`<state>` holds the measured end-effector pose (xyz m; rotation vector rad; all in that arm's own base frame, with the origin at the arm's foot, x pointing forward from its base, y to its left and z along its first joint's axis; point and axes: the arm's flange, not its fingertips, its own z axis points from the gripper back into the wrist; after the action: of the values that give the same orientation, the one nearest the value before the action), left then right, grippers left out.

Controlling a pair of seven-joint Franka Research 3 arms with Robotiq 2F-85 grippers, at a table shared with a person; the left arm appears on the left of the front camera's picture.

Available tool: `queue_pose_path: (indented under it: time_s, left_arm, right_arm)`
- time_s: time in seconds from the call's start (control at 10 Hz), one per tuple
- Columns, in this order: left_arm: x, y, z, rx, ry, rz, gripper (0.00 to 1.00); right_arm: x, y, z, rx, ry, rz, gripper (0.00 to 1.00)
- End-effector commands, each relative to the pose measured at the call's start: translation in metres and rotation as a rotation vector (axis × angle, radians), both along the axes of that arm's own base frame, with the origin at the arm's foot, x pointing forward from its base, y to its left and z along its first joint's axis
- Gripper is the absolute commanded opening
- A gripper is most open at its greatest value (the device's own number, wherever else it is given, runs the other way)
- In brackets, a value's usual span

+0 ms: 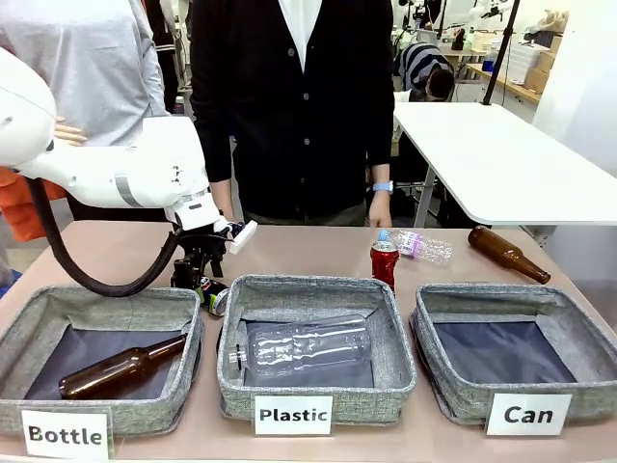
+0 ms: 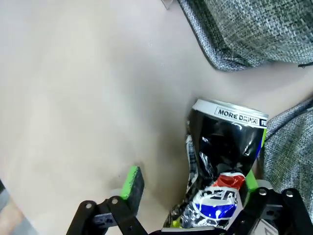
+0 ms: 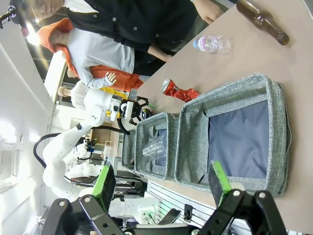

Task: Sort the can waste into the basket.
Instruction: Pick up the can waste from the table and place it in the right Fabric basket.

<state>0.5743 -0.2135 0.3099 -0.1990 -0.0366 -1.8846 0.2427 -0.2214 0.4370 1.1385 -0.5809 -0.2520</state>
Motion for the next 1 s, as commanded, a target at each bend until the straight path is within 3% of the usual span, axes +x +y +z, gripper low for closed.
queue_pose_path:
  time_s: [0.0,0.1,0.2,0.3,0.7,0.8,0.9]
  left_arm:
    - [0.002,-0.002,0.003,0.048,-0.003,0.005,0.4]
    - [0.003,-0.001,0.004,0.053,-0.008,0.008,0.0]
    - [0.004,-0.001,0.004,0.057,-0.011,0.013,0.35]
    - [0.004,0.0,0.004,0.064,-0.016,0.016,0.0]
    - [0.006,0.014,0.024,0.038,-0.054,0.09,0.0]
    - [0.002,0.027,0.044,0.006,-0.064,0.129,0.0]
    - [-0.011,0.048,0.083,-0.063,-0.084,0.238,0.0]
  right_arm:
    - [0.003,-0.001,0.0,0.008,-0.038,-0.004,1.0]
    - [0.003,-0.001,0.0,0.008,-0.038,-0.004,1.0]
    - [0.003,-0.001,0.0,0.008,-0.038,-0.004,1.0]
    - [0.003,-0.001,0.0,0.008,-0.038,-0.004,1.0]
    - [0.003,-0.001,0.0,0.008,-0.038,-0.004,1.0]
    - [0.003,-0.001,0.0,0.008,-0.038,-0.004,1.0]
    - [0.003,-0.001,0.0,0.008,-0.038,-0.004,1.0]
